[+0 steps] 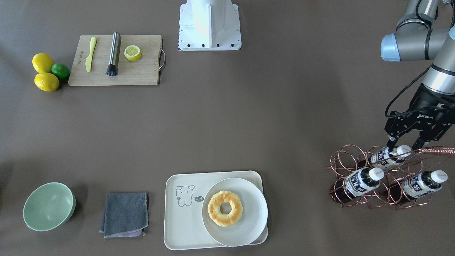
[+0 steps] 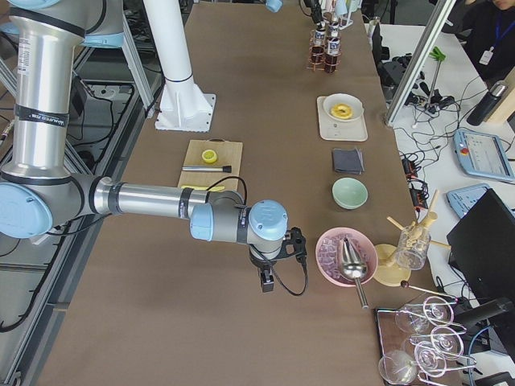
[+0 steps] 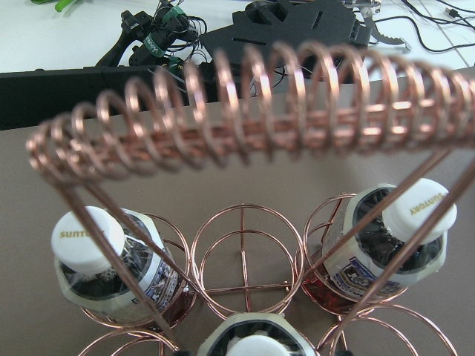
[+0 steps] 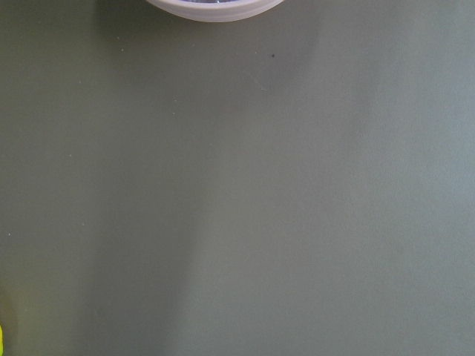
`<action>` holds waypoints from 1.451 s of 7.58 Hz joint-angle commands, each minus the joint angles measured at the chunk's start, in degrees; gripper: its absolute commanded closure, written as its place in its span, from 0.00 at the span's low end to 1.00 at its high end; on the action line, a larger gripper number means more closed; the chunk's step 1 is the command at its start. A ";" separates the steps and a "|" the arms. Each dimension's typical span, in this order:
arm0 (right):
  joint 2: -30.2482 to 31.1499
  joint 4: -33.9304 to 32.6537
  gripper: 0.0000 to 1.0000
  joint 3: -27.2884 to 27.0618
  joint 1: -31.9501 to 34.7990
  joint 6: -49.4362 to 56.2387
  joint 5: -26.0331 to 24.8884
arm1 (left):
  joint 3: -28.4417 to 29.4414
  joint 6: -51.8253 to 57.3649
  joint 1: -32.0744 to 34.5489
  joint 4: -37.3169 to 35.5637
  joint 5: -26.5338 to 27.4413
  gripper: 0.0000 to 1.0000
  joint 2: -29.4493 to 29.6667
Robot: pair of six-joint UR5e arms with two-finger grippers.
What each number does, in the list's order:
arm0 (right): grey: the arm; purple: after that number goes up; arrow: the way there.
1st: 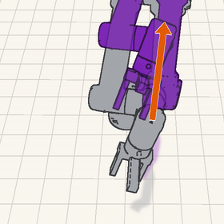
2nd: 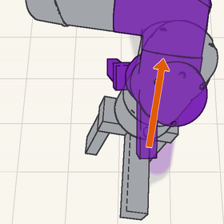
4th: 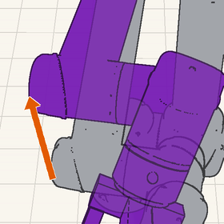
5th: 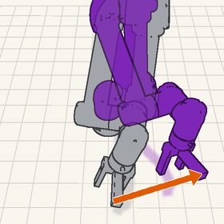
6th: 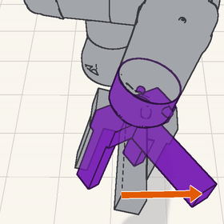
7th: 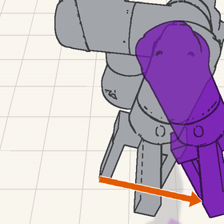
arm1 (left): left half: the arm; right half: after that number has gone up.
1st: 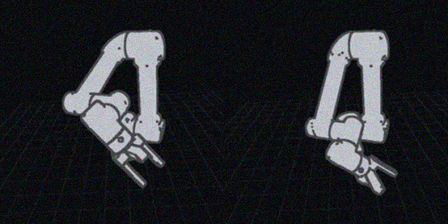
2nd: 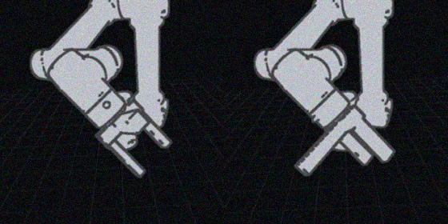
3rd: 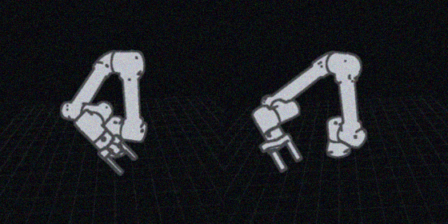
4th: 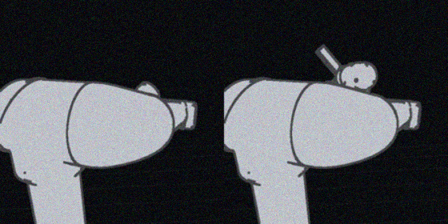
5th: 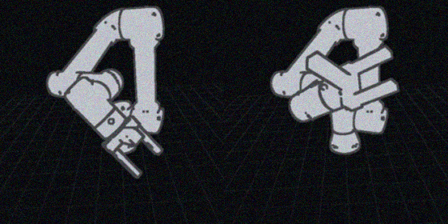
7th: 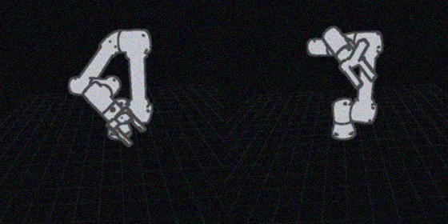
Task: Place tea on tray
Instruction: 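Reach the left gripper down into the copper rack and grasp a tea bottle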
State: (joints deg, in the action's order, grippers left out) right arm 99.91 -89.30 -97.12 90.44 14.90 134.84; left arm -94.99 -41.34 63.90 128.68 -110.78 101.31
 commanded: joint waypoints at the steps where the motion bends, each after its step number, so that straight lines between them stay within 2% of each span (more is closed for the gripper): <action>1: 0.02 0.00 0.00 0.00 0.00 0.05 -0.02 | 0.07 0.04 -0.09 0.26 0.04 0.44 -0.33; 2: 0.02 0.00 0.00 0.00 0.00 0.05 -0.02 | -0.10 0.21 -0.09 0.34 0.04 0.69 -0.68; 3: 0.02 0.00 0.00 0.00 0.00 0.05 -0.02 | -0.19 0.65 0.00 0.34 0.04 1.00 -0.77; 6: -0.07 0.00 0.00 0.00 0.00 0.05 -0.02 | -2.81 0.74 0.61 -0.79 -1.18 1.00 -0.77; 7: -0.07 0.00 0.00 0.00 0.00 0.05 -0.02 | -4.48 0.74 2.18 -2.89 -3.62 1.00 -0.51; 9: -0.07 0.00 0.00 0.00 0.00 0.05 -0.02 | -9.57 3.44 7.35 -10.07 -9.60 1.00 0.20; 11: -0.07 0.00 0.00 -0.09 0.09 0.05 0.07 | -17.03 10.90 11.67 -22.96 -10.85 1.00 1.68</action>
State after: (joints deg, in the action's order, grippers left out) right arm 99.85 -89.30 -97.16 90.44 14.94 134.83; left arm -105.95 -35.95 71.80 116.18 -120.18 101.54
